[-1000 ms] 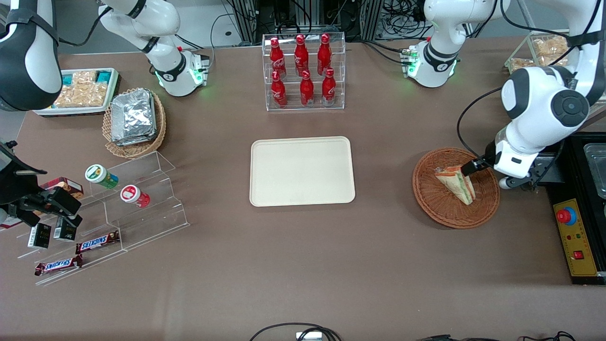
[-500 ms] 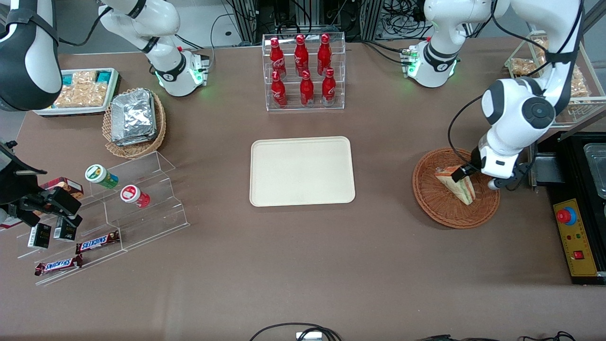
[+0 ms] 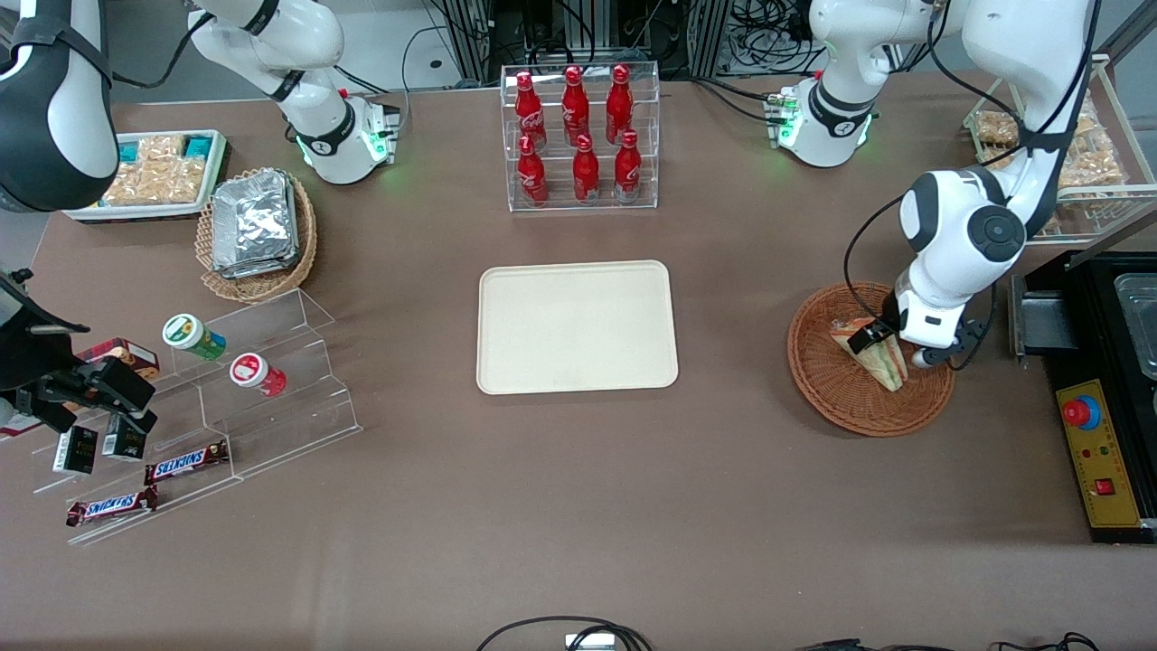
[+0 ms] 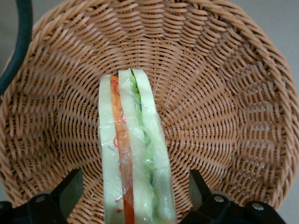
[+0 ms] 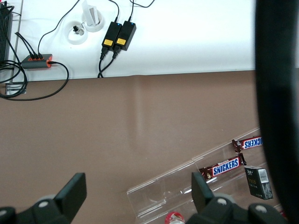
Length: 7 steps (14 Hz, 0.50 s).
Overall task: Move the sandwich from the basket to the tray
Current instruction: 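Close the left gripper on the sandwich and lift it from the basket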
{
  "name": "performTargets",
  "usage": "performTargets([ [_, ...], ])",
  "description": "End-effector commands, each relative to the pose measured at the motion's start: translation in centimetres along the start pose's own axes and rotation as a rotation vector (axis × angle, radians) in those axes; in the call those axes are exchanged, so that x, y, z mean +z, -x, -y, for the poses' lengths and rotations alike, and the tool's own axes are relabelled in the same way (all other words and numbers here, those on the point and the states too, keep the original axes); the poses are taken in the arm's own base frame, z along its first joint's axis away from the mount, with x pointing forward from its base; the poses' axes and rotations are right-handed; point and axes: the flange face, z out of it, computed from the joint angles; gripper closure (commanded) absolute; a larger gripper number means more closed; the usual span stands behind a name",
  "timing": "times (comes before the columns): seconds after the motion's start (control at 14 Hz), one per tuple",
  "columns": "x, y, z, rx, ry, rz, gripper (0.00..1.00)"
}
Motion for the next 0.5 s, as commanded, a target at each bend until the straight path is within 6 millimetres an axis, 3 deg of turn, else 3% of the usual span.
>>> performTargets([
  [0.0,0.0,0.0,0.0,-0.016,0.004,-0.021,0.27],
  [0.07,0.1,0.1,0.0,-0.04,0.002,-0.018,0.83],
  [0.14,0.0,0.0,0.0,-0.04,0.003,-0.021,1.0],
  [0.43,-1.0,-0.2,0.0,-0.044,0.01,-0.034,1.0],
])
